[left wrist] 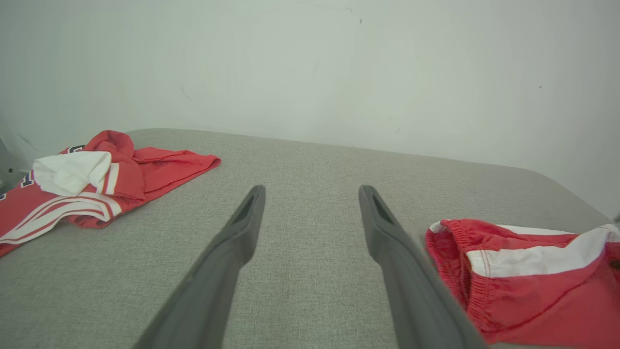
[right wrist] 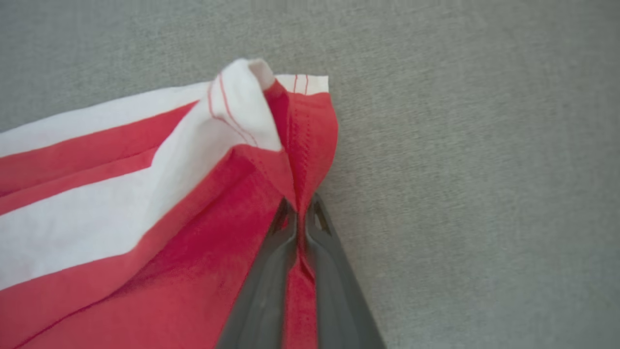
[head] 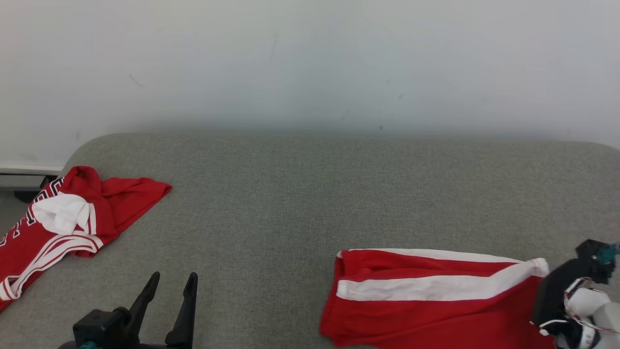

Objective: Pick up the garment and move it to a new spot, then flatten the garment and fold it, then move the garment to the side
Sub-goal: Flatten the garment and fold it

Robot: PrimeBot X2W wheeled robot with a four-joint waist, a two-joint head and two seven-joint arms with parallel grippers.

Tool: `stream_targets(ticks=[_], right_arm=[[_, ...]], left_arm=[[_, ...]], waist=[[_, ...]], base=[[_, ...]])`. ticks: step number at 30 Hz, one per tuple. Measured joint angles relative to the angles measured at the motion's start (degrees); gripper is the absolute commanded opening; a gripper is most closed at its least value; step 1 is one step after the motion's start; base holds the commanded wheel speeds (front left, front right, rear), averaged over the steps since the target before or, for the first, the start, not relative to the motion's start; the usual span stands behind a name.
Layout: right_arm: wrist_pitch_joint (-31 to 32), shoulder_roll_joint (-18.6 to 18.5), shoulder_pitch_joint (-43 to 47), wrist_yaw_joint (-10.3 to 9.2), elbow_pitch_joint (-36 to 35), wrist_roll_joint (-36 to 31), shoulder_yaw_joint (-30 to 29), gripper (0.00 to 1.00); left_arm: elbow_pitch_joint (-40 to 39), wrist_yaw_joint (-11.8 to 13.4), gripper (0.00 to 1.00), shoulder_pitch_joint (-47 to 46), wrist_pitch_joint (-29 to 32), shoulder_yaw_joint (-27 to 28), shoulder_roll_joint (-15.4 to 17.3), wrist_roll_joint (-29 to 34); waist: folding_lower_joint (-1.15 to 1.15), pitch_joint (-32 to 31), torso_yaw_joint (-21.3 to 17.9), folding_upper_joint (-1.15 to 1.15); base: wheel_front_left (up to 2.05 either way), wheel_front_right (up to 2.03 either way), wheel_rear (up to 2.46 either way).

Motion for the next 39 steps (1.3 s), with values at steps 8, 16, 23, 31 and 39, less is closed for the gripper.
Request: stream_targets(ticks=[8, 16, 23, 31, 39], right_arm=[[-2.52, -6.41, 1.23, -0.01, -0.88, -4.47, -8.10, 0.00], [-0.21, 0.75, 2.54, 1.23, -9.46, -5.75, 0.36, 0.00], [3.02, 6.80, 2.43, 5.16, -15.06, -5.00, 6.90, 0.00], [5.67, 10.31, 0.83, 6.64, -18.34, -4.58, 11.10, 0.00], [8.27, 9.35, 1.13, 6.05, -18.48, -4.58, 11.47, 0.00]], left_arm=[[0.51, -0.04, 1.00, 0.02, -0.10, -0.36, -0.32, -0.03], [1.30, -0.99, 1.00, 0.02, -0.34, -1.72, -1.27, -0.38], [1.78, -1.40, 1.00, 0.00, -0.34, -1.88, -1.37, -0.51], [2.29, -1.49, 1.00, -0.15, -0.35, -2.25, -1.52, -0.51], [2.69, -1.96, 1.00, -0.97, -0.37, -2.56, -1.90, -0.52]], waist=[[0.00, -0.30, -0.35, 0.00], [0.00, -0.65, -0.63, 0.00], [0.00, -0.83, -0.86, 0.00], [0.00, -1.01, -0.80, 0.00], [0.00, -1.07, 0.49, 0.00]], base=[[0.00, 0.00, 0.00], [0.00, 0.00, 0.00], [0.00, 0.00, 0.00], [0.00, 0.00, 0.00], [0.00, 0.00, 0.00]])
